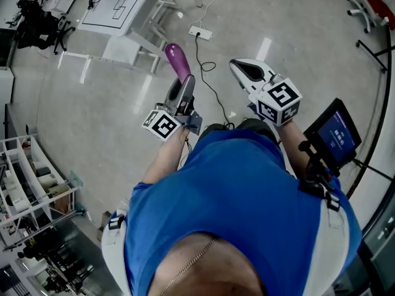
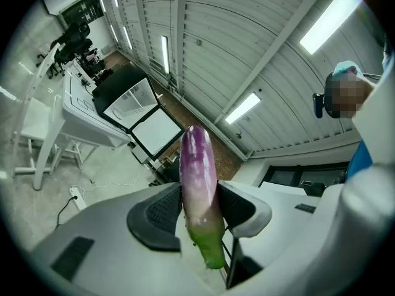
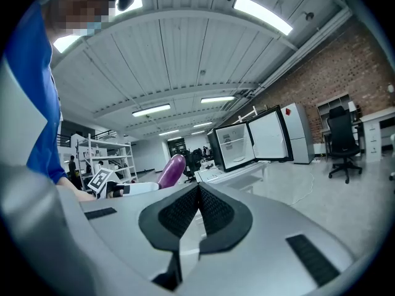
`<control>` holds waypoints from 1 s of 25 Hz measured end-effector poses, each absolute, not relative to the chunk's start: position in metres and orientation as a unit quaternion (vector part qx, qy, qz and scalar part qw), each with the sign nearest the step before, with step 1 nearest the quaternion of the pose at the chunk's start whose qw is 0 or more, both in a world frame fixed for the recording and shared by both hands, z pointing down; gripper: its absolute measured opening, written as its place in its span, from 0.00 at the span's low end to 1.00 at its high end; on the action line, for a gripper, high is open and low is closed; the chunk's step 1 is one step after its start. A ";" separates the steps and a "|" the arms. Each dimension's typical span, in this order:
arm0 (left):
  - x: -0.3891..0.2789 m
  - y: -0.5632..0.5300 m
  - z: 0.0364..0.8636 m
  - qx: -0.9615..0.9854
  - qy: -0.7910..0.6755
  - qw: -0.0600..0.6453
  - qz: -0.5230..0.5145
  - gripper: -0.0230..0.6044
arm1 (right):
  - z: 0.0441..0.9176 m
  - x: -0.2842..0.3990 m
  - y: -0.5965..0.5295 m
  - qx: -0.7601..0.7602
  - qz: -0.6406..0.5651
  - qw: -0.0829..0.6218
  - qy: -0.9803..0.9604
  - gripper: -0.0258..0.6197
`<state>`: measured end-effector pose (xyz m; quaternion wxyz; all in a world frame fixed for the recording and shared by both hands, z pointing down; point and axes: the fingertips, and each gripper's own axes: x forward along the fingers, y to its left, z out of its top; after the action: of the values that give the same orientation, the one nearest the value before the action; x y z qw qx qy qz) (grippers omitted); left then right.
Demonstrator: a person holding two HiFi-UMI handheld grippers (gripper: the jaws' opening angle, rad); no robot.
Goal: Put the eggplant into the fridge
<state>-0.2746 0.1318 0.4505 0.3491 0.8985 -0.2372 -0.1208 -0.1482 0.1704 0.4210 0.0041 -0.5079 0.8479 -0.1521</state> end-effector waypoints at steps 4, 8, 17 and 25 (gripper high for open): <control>-0.241 0.128 0.450 0.897 -0.245 0.346 -0.123 0.34 | 0.424 -0.113 0.167 -0.503 -0.154 0.004 0.851 0.04; -0.217 0.104 0.456 0.895 -0.255 0.346 -0.121 0.34 | 0.431 -0.084 0.141 -0.499 -0.158 0.004 0.852 0.04; -0.211 0.092 0.453 0.899 -0.250 0.343 -0.111 0.34 | 0.429 -0.080 0.130 -0.503 -0.157 0.011 0.850 0.04; -0.196 0.077 0.451 0.905 -0.227 0.342 -0.113 0.34 | 0.428 -0.069 0.121 -0.521 -0.149 0.006 0.841 0.04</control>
<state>-0.1956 0.0765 0.4509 0.3423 0.9048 -0.2269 -0.1126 -0.0692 0.1215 0.4280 0.0055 -0.5207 0.8406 -0.1491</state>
